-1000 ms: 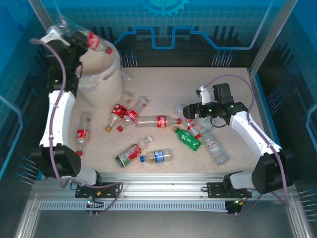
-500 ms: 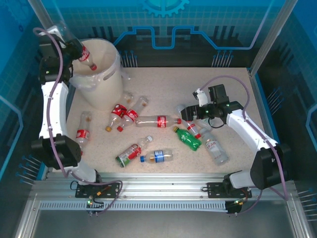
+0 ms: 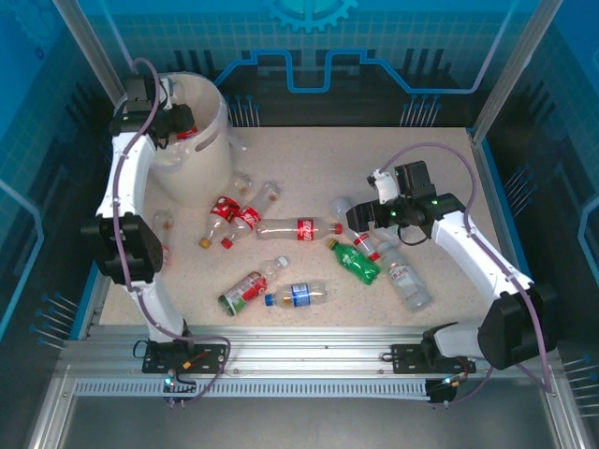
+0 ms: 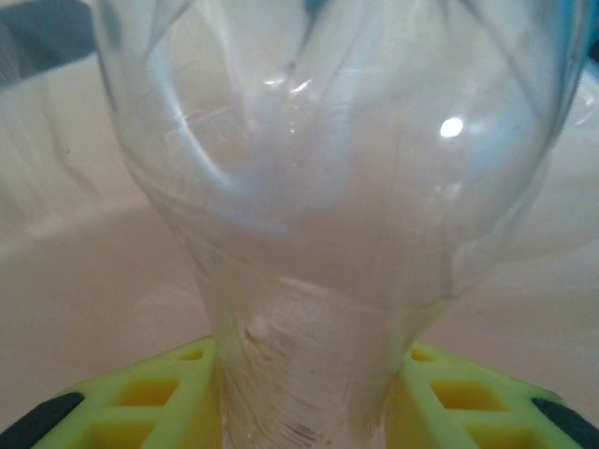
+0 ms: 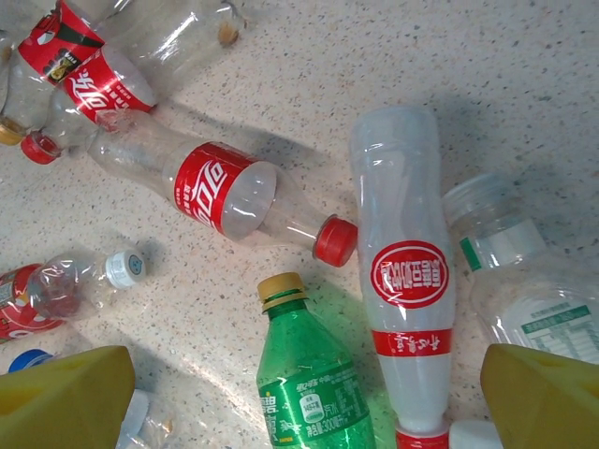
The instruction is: Put the plastic bottles in the bin
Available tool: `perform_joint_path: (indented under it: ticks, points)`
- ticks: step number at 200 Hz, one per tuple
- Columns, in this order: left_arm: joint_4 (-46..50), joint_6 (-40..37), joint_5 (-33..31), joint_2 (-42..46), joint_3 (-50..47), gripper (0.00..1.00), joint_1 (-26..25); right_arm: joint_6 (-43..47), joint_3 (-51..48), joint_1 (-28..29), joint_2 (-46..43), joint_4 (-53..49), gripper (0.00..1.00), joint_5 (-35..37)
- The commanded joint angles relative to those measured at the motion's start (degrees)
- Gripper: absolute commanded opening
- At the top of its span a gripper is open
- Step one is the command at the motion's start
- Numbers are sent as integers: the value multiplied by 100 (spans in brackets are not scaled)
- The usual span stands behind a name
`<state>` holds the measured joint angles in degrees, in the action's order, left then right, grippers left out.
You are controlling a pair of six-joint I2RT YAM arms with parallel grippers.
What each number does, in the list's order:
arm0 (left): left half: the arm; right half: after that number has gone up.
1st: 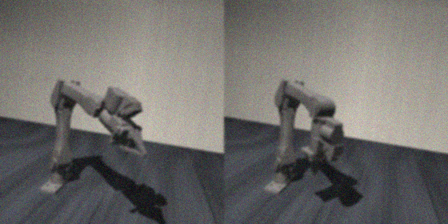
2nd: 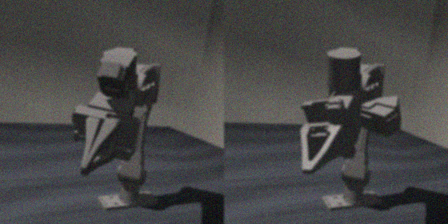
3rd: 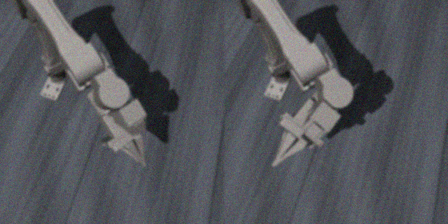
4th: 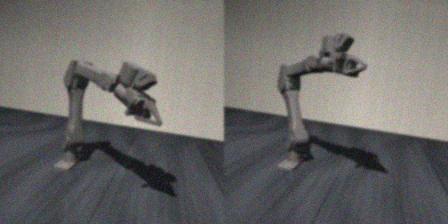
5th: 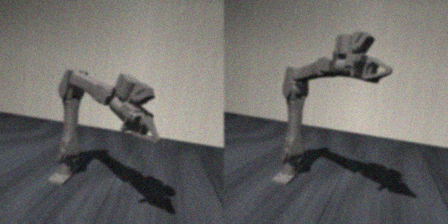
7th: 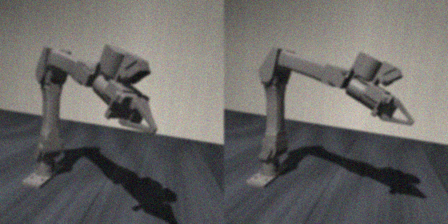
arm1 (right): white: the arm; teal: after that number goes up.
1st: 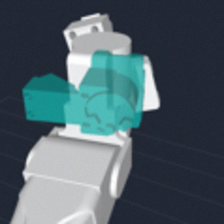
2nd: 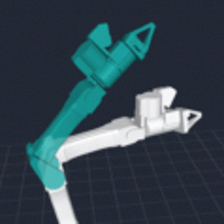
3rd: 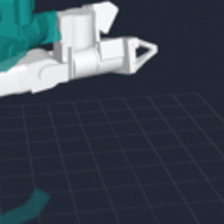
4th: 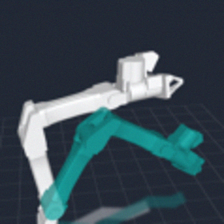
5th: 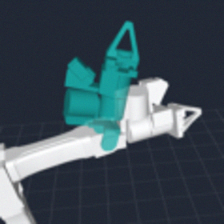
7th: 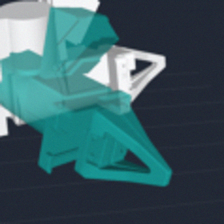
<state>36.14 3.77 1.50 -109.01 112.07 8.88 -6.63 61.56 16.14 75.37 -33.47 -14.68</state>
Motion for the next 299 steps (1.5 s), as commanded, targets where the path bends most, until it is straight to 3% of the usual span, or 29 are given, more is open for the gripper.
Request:
perform_joint_path:
  ticks: [1,34,93,123,159,200,220,244,276,299]
  points:
    - [252,-142,137,-111,202,48,-18,105,-30,81,-190,-202,96,237]
    - [275,-139,174,-98,205,68,-27,180,60,51,-194,-404,96,364]
    - [402,-167,176,-77,265,85,-26,293,111,-61,-281,-693,95,677]
    - [455,-201,166,17,339,86,-27,347,215,-440,-310,-1147,93,1014]
    - [878,-284,207,16,967,87,-22,1076,208,-645,-70,-1416,96,1828]
    - [1877,-338,119,24,2214,94,-48,2030,134,-907,697,-1080,98,1866]
    - [2285,-342,64,281,2349,95,-193,2397,304,-936,1186,-991,100,1665]
    - [2499,-358,-232,991,1741,97,-668,2538,530,-975,1613,-949,100,1451]
    - [1816,127,-289,2271,-163,98,-1460,2579,757,-996,2123,-968,100,1397]
    - [1181,894,113,2996,-1321,97,-1801,2562,873,-1034,2441,-934,97,1416]
